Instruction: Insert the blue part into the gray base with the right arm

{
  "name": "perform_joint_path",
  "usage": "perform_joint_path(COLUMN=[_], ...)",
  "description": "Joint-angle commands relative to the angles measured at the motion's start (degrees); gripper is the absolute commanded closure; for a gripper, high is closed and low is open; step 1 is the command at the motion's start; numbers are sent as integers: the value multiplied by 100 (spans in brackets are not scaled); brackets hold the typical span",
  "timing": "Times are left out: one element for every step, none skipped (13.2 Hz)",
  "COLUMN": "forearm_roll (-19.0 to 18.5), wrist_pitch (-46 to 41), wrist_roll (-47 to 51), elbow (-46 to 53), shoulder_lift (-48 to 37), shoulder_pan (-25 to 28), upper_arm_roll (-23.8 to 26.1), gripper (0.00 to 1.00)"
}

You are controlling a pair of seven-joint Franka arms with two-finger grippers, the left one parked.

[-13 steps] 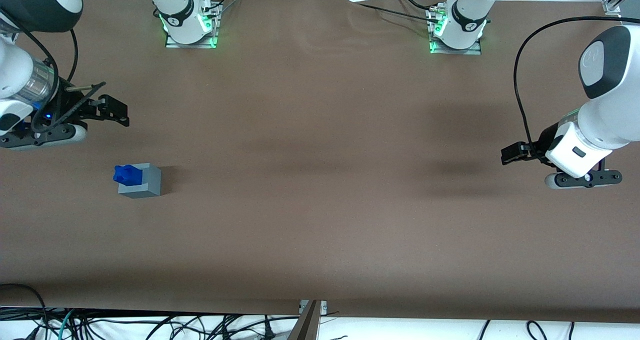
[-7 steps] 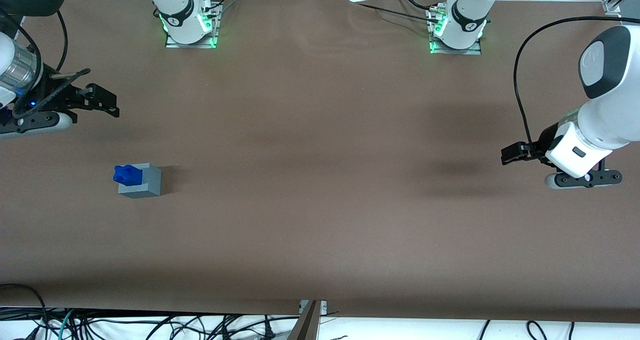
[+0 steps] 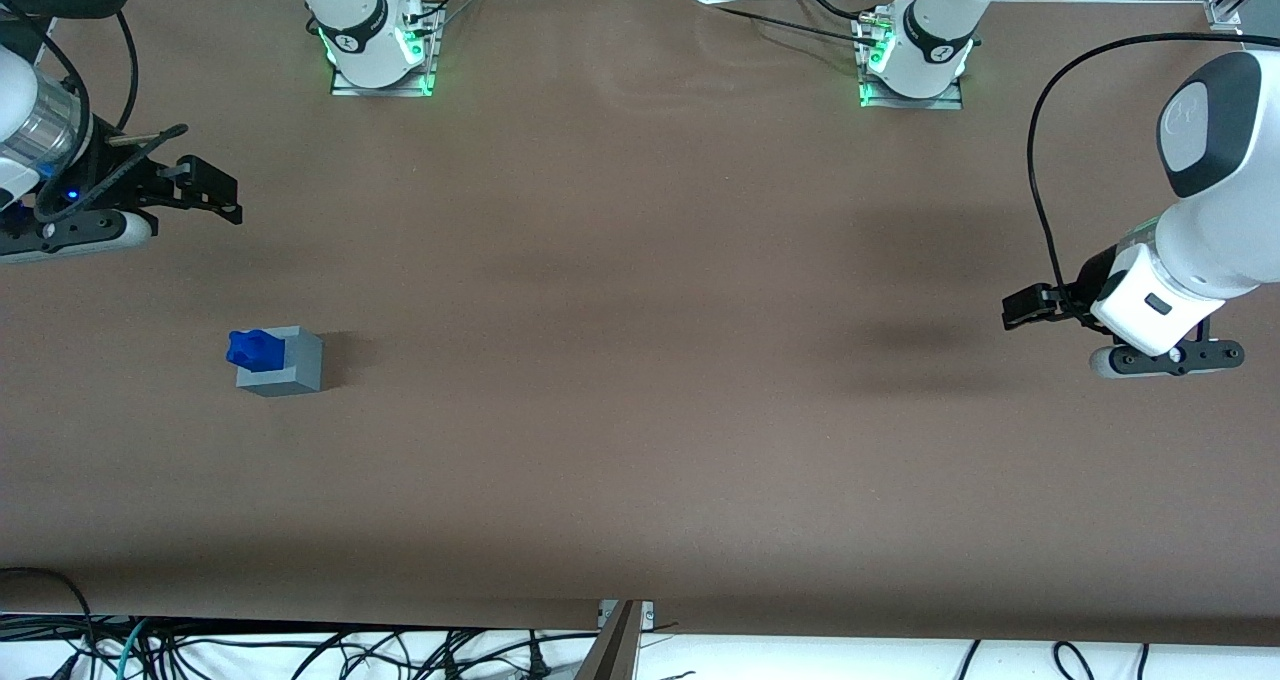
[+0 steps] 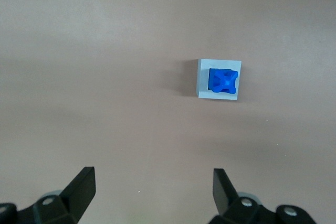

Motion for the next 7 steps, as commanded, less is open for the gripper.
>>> perform_joint_path(forearm_roll=[-134, -144, -144, -144, -144, -144, -144], wrist_pitch=[-21, -21, -30, -21, -21, -21, -30], wrist_roll=[35, 18, -26, -27, 0, 26, 17], elbow=[346, 365, 366, 357, 374, 366, 357], shoulder_lift=[78, 79, 79, 88, 88, 88, 80], shoulder_pan=[-117, -125, -143, -152, -152, -143, -143], upper_arm_roll=[111, 111, 111, 103, 111, 111, 111], gripper=[1, 1, 1, 1, 1, 1, 1])
